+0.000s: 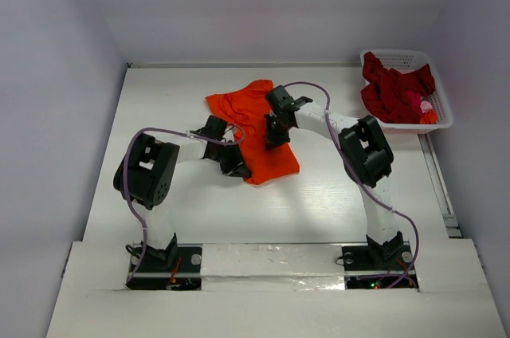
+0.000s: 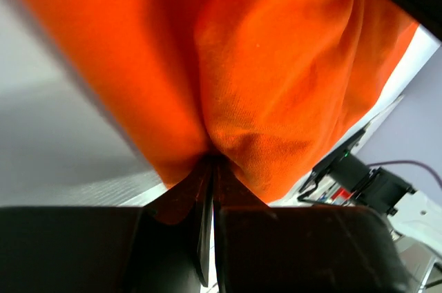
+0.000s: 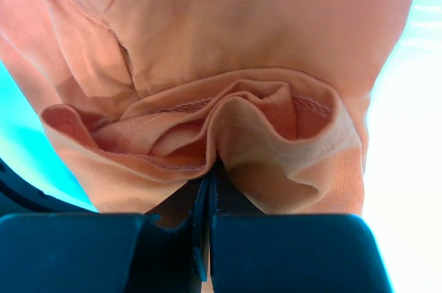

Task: Fold and stack the t-shirts
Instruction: Fold the folded rectangular tshirt in 1/3 of the way

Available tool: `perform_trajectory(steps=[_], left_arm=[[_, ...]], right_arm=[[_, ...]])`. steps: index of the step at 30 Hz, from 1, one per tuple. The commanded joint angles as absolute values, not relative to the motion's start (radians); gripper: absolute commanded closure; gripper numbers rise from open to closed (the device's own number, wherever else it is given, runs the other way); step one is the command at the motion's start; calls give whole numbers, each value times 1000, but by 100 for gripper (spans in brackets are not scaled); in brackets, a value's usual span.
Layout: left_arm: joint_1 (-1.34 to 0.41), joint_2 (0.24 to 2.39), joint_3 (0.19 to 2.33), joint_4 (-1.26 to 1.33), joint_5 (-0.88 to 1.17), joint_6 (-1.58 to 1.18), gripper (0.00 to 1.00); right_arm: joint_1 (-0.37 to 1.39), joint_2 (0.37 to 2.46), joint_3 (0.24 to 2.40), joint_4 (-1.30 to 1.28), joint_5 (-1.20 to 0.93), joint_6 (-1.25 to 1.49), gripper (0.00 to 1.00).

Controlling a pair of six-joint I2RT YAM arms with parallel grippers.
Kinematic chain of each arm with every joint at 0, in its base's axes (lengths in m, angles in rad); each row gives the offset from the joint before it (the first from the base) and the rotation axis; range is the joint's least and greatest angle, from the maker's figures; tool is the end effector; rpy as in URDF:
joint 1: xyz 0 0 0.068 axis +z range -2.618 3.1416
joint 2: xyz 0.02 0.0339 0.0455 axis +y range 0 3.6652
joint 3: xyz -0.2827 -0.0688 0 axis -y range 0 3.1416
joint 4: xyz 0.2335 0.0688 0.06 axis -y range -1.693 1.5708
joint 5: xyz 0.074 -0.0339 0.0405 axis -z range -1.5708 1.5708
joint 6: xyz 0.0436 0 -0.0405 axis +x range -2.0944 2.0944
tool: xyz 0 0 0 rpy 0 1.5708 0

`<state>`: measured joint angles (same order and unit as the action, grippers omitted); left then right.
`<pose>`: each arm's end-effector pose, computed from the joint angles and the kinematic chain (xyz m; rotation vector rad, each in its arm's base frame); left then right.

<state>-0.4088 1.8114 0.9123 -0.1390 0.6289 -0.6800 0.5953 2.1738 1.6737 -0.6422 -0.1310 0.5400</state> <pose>0.2973 -0.1568 0.1485 -0.1313 2.7856 -1.1653 0.3799 0.2642 0.1804 -0.1178 2.8077 0.4841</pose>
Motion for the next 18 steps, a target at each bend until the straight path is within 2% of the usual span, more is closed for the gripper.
perform_trajectory(steps=[1,18], left_arm=[[-428,1855,874,-304,546,-577,100],[-448,1809,859,-385,569,-457,100]], right_arm=[[603,2195,1671,-635,-124,545,100],[603,2209,1697,-641,-132,551,100]])
